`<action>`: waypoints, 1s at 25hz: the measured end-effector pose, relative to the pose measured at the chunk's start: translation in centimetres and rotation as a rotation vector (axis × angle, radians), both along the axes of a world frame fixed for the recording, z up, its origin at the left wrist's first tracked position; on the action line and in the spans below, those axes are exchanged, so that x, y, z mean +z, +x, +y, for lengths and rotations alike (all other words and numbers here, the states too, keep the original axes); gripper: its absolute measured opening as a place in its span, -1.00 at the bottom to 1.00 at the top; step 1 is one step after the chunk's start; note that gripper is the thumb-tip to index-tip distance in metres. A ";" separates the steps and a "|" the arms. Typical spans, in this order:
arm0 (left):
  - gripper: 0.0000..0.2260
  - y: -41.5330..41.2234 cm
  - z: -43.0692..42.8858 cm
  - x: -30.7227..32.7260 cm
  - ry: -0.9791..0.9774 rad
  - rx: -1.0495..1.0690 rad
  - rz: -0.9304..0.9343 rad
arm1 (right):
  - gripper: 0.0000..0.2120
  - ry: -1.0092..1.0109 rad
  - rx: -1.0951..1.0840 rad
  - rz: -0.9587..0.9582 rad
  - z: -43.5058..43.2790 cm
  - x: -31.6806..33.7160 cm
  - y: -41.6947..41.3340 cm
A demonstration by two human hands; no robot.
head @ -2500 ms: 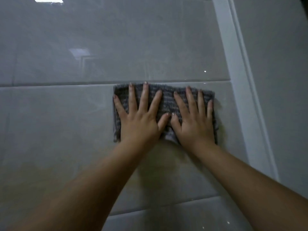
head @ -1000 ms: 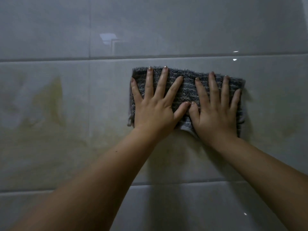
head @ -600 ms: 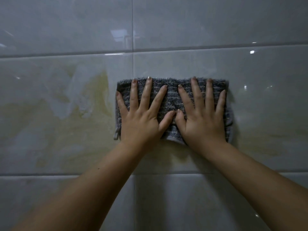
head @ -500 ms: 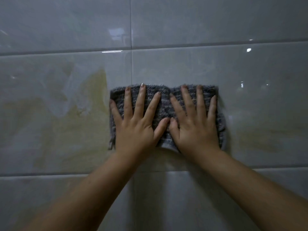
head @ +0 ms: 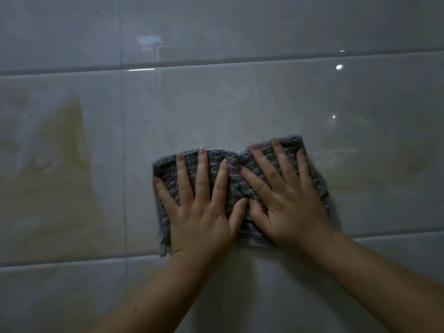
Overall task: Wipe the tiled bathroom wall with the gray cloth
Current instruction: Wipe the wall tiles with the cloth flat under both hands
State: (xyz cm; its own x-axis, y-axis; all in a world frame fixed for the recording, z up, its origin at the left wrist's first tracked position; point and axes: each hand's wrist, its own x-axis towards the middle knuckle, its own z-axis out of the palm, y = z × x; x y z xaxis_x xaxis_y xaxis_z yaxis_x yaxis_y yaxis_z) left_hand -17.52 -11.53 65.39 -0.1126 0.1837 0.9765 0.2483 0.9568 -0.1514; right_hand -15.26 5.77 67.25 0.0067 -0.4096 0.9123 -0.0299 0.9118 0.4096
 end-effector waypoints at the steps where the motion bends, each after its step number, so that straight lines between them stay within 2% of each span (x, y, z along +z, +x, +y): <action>1: -0.39 0.4 2.2 0.6 -0.011 -0.010 0.002 | -0.47 -0.022 -0.011 0.001 2.1 0.3 0.4; 9: -0.38 2.7 17.1 5.7 -0.082 -0.015 -0.023 | -0.47 -0.179 -0.110 -0.020 16.5 3.2 2.6; 15: -0.40 4.2 25.6 7.9 -0.179 -0.079 -0.053 | -0.44 -0.379 -0.093 -0.004 23.4 3.0 3.5; 20: -0.43 4.3 26.5 5.0 -0.262 -0.105 -0.050 | -0.44 -0.424 -0.089 -0.002 24.1 -0.2 3.7; 25: -0.45 3.2 22.7 2.4 -0.272 -0.126 0.018 | -0.39 -0.537 -0.144 -0.010 20.6 -2.5 3.3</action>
